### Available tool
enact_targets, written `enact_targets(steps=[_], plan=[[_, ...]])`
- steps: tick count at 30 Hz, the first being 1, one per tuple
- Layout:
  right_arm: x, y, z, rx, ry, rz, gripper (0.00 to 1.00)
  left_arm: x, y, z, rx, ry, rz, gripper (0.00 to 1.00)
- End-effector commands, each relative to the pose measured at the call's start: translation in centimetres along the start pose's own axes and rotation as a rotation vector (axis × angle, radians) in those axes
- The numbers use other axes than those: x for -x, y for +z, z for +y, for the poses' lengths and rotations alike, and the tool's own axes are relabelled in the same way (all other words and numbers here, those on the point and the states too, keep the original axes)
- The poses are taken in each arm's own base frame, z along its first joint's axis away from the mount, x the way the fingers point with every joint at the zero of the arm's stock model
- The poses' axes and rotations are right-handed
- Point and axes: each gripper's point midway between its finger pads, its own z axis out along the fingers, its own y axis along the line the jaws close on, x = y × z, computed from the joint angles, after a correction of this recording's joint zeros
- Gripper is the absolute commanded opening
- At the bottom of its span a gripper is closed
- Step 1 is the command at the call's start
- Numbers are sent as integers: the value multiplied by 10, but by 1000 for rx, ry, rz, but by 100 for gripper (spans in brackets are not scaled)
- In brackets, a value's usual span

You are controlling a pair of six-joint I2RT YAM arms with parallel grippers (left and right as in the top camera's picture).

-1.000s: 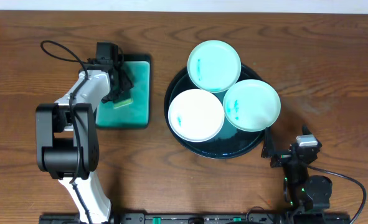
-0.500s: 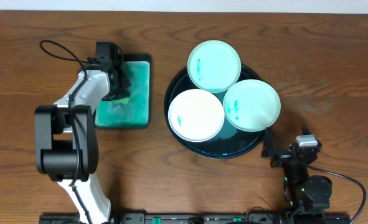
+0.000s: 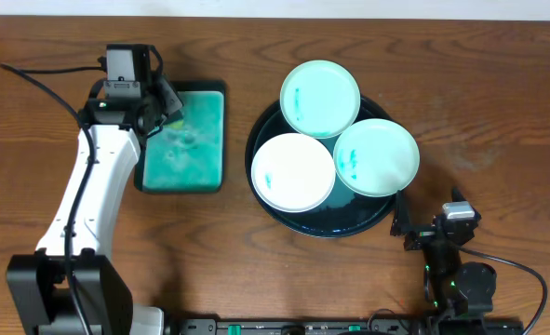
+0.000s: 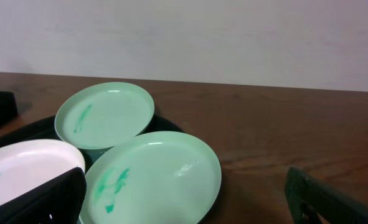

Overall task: Clean dirty plates on tray and stack at the side
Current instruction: 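Reach the left gripper to the green tray and grasp the sponge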

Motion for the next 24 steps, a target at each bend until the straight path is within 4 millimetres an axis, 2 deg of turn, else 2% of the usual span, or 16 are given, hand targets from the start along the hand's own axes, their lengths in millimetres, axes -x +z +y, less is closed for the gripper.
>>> enact_targets(steps=[1, 6, 9, 13, 17, 20, 22, 24], plan=[[-1, 0, -3, -13, -11, 4, 99, -20, 21, 9, 31, 7, 69, 7], [-1, 0, -3, -13, -11, 4, 99, -53, 59, 27, 91, 8, 174, 7], [-1, 0, -3, -13, -11, 4, 99, -59, 66, 29, 91, 32, 200, 7], [-1, 0, -3, -13, -11, 4, 99, -49, 49, 5, -28, 116, 189, 7], [-1, 0, -3, -13, -11, 4, 99, -26, 8, -9, -85, 131, 100, 7], [-1, 0, -3, -13, -11, 4, 99, -16, -14, -15, -113, 132, 50, 7], [-1, 0, -3, -13, -11, 4, 99, -14, -18, -16, -118, 132, 39, 7], [-1, 0, -3, -13, -11, 4, 99, -17, -13, -10, -93, 131, 46, 7]])
